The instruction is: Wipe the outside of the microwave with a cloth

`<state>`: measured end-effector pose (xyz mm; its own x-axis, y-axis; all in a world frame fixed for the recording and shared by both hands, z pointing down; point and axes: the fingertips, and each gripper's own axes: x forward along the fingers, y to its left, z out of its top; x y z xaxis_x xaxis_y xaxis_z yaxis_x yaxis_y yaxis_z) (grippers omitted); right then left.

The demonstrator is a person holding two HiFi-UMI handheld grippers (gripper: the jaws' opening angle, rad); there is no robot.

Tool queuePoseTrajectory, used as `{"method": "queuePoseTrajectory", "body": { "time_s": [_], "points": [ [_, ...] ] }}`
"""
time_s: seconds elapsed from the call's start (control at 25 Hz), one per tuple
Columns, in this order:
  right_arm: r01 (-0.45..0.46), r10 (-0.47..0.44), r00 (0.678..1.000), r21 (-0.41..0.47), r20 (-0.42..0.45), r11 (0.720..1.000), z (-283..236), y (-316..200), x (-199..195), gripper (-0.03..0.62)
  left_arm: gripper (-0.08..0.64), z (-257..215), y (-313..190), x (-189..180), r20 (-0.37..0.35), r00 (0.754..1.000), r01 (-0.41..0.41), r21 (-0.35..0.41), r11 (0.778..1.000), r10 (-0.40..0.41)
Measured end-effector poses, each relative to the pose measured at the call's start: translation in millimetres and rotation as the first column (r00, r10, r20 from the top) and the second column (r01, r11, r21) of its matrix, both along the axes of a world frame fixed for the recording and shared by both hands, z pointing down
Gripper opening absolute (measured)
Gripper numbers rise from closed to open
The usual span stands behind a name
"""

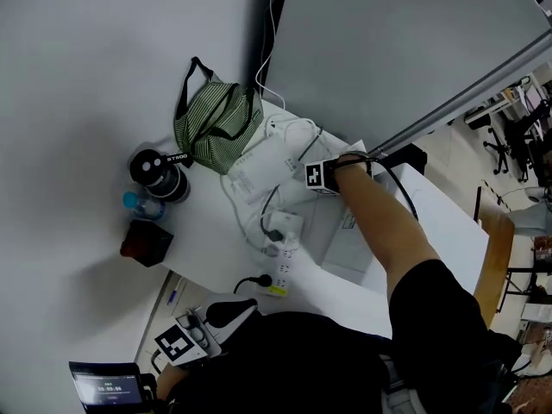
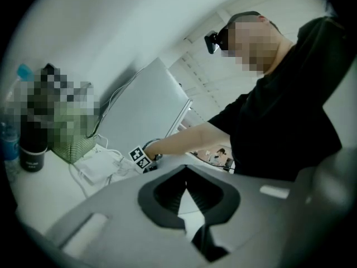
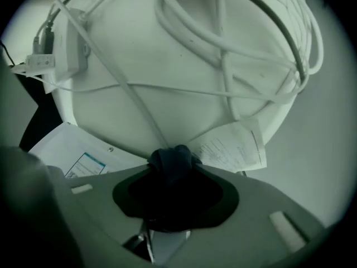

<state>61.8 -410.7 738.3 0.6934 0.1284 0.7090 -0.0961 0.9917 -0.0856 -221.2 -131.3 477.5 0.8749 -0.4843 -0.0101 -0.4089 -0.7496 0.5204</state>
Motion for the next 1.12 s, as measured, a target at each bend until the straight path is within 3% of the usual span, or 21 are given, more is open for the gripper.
{"method": "queuePoseTrajectory", "body": {
  "time_s": [0.08, 0.24, 0.32, 0.4, 0.6, 0.84, 1.0, 1.12],
  "points": [
    [0.030, -0.030, 0.999, -0.020, 0.040, 0.999, -36.9, 1.5, -13.4, 0.146, 0.003, -4.7, -3.2, 5.2, -0.009, 1.000, -0.020, 0.005, 1.000, 0.020],
    [0.057, -0.055, 0.969, 0.001, 0.242, 0.998, -155.9, 17.4, -52.7, 0.146, 0.003, -30.6, -16.3, 20.3, -0.037, 0.995, -0.091, 0.094, 0.991, 0.095],
    [0.073, -0.075, 0.969, 0.014, 0.234, 0.997, -208.0, 29.6, -47.0, 0.146, 0.003, -46.6, -21.1, 27.2, -0.058, 0.990, -0.118, 0.139, 0.983, 0.127],
    [0.070, -0.072, 0.980, 0.017, 0.184, 0.997, -223.1, 39.6, -29.8, 0.146, 0.003, -54.3, -21.6, 31.8, -0.080, 0.985, -0.135, 0.168, 0.976, 0.150],
    [0.030, -0.031, 0.996, 0.015, 0.081, 0.999, -172.8, 43.8, -17.9, 0.143, 0.003, -47.0, -12.7, 27.3, -0.110, 0.981, -0.141, 0.156, 0.978, 0.159],
    [0.055, -0.055, 0.998, -0.045, 0.002, 0.997, -58.2, 48.6, -17.9, 0.132, 0.003, -14.2, -0.7, -8.7, -0.087, 0.995, -0.047, 0.062, 0.997, 0.052],
    [0.046, -0.045, 0.999, -0.072, 0.011, 0.996, -22.1, 46.0, -17.7, 0.129, 0.003, 5.1, 3.5, -28.3, -0.064, 0.998, 0.018, 0.014, 1.000, -0.017],
    [0.027, -0.023, 0.998, -0.074, 0.052, 0.997, -32.2, 50.6, -22.3, 0.138, 0.003, 3.1, 1.5, -31.6, -0.072, 0.997, 0.031, 0.028, 0.999, -0.029]
  ]
}}
